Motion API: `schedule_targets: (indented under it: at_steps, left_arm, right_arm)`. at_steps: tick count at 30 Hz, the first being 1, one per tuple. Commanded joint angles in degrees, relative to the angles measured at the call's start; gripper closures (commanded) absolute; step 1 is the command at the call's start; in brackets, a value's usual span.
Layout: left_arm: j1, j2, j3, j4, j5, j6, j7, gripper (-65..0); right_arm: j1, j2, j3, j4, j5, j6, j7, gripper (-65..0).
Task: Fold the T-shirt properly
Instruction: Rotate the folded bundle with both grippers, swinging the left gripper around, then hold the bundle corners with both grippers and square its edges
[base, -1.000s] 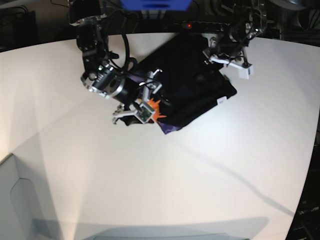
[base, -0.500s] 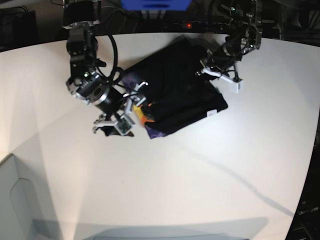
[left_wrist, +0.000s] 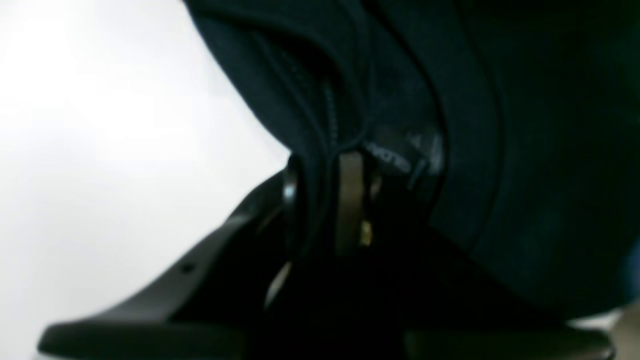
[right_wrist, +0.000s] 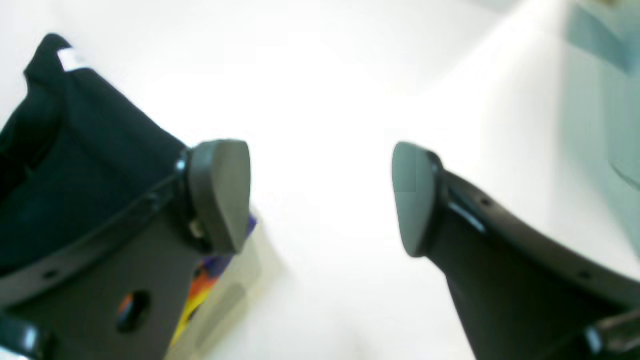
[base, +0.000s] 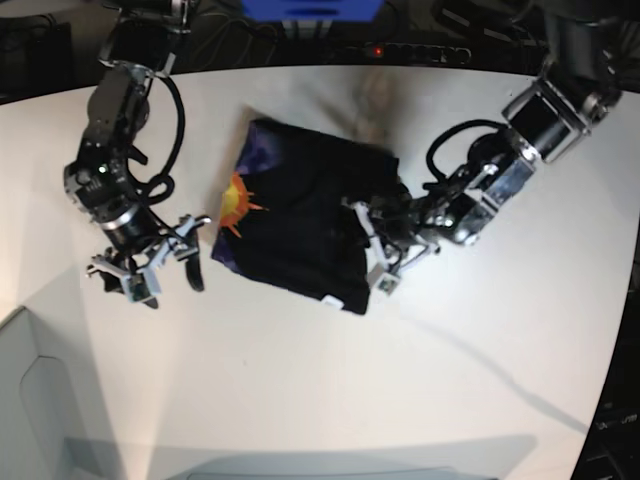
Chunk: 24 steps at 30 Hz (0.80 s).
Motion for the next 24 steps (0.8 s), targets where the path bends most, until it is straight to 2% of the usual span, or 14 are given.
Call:
schedule_targets:
  at_steps: [1,5,8,11,14,17,24]
  left_arm:
    - [-4.3,1.2,5.1,-1.3,1.3,1.4,2.2,0.0]
    - [-17.5,8.9,19.0,-5.3,1.3,1.4,2.3,0.0]
    - [-23.8,14.6,25.9,-7.8,1.5,1.4,2.7,-0.3]
    - [-28.0,19.6,30.7,-11.1,5.1,1.4,2.7,-6.9]
    - [-28.8,21.8,31.2,-11.8,9.3,1.6,2.8,-20.4]
    - [-29.4,21.9,30.3,-11.5,12.4,1.6,2.7,-32.6]
    - [-28.5,21.7,19.2,-11.1,13.2,1.7,2.7,-34.8]
  right_arm:
    - [0.8,0.2,1.2,1.2,0.8,0.6,1.5,-45.5]
    - [0.3,0.2,4.5,1.2,0.6,0.6,1.4,-45.5]
    - [-1.3,0.4,7.6,1.8,0.5,0.6,1.4,-45.5]
    - [-2.0,0.3,9.8,2.4,0.5,0.6,1.4,-45.5]
    - [-4.1,0.4,12.0,3.7,0.5,0.6,1.4,-45.5]
    - [-5.1,0.3,13.5,4.5,0.6,0.6,1.4,-45.5]
    - [-6.3,0.2,14.2,4.8,0.6,0.6,1.4,-45.5]
